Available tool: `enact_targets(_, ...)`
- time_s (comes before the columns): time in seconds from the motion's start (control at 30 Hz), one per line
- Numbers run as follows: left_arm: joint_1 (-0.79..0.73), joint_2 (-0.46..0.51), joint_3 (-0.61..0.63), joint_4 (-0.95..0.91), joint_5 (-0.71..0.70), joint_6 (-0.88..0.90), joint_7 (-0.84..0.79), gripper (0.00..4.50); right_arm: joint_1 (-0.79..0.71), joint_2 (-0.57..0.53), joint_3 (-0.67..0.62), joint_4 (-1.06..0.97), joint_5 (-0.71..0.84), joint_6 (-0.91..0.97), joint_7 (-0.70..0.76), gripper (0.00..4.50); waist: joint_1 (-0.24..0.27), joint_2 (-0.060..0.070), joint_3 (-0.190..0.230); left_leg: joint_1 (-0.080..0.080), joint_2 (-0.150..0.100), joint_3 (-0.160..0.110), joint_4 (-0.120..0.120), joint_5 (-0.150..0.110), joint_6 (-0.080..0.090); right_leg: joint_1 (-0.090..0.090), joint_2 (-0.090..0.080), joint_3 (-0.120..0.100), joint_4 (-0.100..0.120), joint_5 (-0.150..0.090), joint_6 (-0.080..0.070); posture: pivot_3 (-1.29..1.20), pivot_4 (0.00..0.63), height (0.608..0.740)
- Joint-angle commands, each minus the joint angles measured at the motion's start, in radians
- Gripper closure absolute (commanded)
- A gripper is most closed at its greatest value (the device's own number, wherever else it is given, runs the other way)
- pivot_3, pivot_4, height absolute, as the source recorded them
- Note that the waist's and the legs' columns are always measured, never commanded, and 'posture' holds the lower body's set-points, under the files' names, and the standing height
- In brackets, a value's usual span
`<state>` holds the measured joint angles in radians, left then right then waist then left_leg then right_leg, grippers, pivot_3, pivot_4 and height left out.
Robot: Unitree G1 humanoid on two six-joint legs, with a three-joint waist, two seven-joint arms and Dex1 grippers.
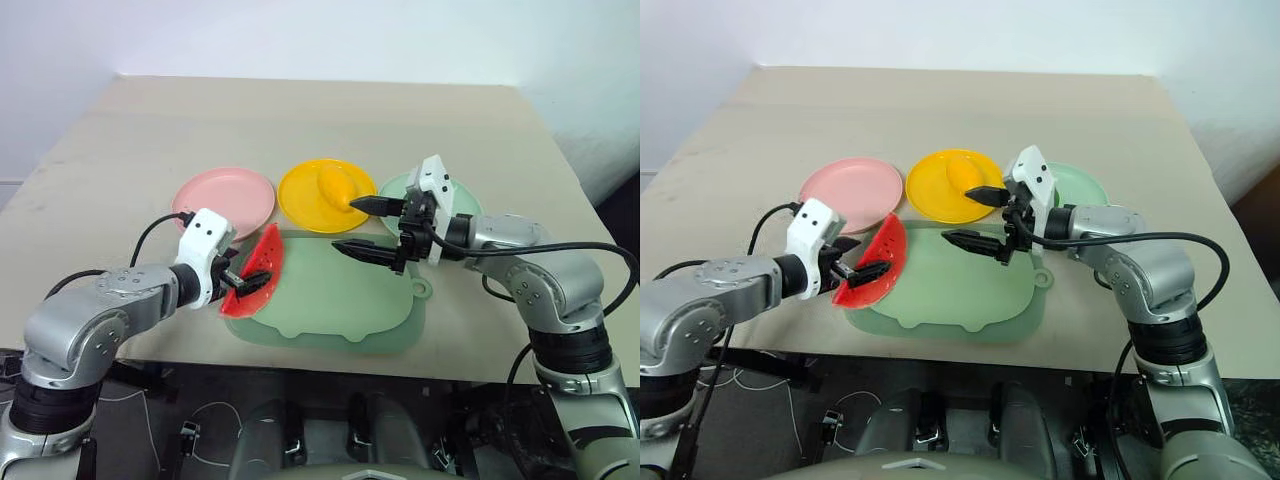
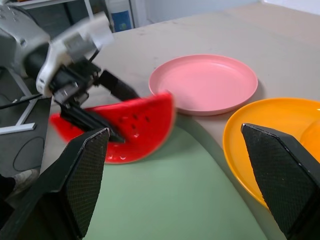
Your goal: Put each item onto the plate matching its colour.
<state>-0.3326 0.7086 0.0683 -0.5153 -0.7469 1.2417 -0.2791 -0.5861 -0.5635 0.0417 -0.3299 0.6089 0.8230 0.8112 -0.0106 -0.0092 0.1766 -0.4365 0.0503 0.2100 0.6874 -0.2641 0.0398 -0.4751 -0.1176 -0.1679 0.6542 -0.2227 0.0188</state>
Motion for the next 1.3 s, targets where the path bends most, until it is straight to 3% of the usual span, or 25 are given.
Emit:
enact_targets(0.03,-0.04,-0.013,-0.018,0.004,0.03,0.012,0.008,0.0,-0.013,0.007,-0.015,-0.019,0.0,-0.028,-0.01,0.02,0.0,0.0,0.0,0.0,0.0,0.0,0.0,0.0,0.0,0.0,0.0,0.0,0.0,0.0,0.0,0.0,0.15,0.696)
enact_targets(0.13,-0.051,-0.017,-0.032,0.02,0.042,0.012,-0.01,0.0,-0.015,0.012,-0.012,-0.011,-0.01,-0.038,-0.02,0.02,-0.001,0.0,0.0,0.0,0.0,0.0,0.0,0.0,0.0,0.0,0.0,0.0,0.0,0.0,0.0,0.0,0.15,0.696)
enact_targets(0.27,-0.045,-0.008,-0.036,0.028,0.052,0.029,-0.027,0.78,-0.022,0.013,-0.007,-0.005,-0.021,-0.047,-0.029,0.0,-0.002,0.0,0.0,0.0,0.0,0.0,0.0,0.0,0.0,0.0,0.0,0.0,0.0,0.0,0.0,0.0,0.15,0.696)
enact_targets(0.63,-0.059,-0.003,0.013,0.025,0.059,0.058,-0.038,0.81,-0.028,0.007,0.011,0.005,-0.054,-0.06,-0.031,0.0,-0.002,0.0,0.0,0.0,0.0,0.0,0.0,0.0,0.0,0.0,0.0,0.0,0.0,0.0,0.0,0.0,0.15,0.696)
enact_targets(0.77,-0.15,0.014,0.11,0.052,0.05,0.067,-0.039,0.82,-0.03,0.008,0.013,0.012,-0.07,-0.066,-0.037,0.0,-0.001,0.0,0.0,0.0,0.0,0.0,0.0,0.0,0.0,0.0,0.0,0.0,0.001,0.0,0.0,0.0,0.15,0.696)
enact_targets(1.07,-0.393,-0.023,0.151,0.348,0.205,-0.099,0.038,0.82,-0.024,0.027,0.016,0.003,-0.075,-0.068,-0.051,0.0,-0.002,0.0,0.0,0.0,0.0,-0.001,0.003,0.001,0.001,0.001,0.0,0.0,0.002,0.0,0.0,0.0,0.15,0.696)
enact_targets(1.2,-0.5,-0.053,0.043,0.641,0.369,-0.266,0.069,0.82,-0.023,0.029,0.014,0.01,-0.085,-0.074,-0.059,0.0,-0.001,0.0,0.0,0.0,0.0,0.0,0.004,0.001,0.002,0.001,0.0,-0.001,0.003,0.0,0.0,0.0,0.15,0.696)
enact_targets(1.3,-0.535,-0.071,0.009,0.752,0.437,-0.405,0.044,0.82,-0.022,0.026,0.013,0.011,-0.088,-0.077,-0.062,0.0,-0.002,0.0,0.0,-0.001,0.0,0.0,0.004,0.001,0.001,0.0,0.0,-0.001,0.003,0.0,0.0,0.0,0.15,0.696)
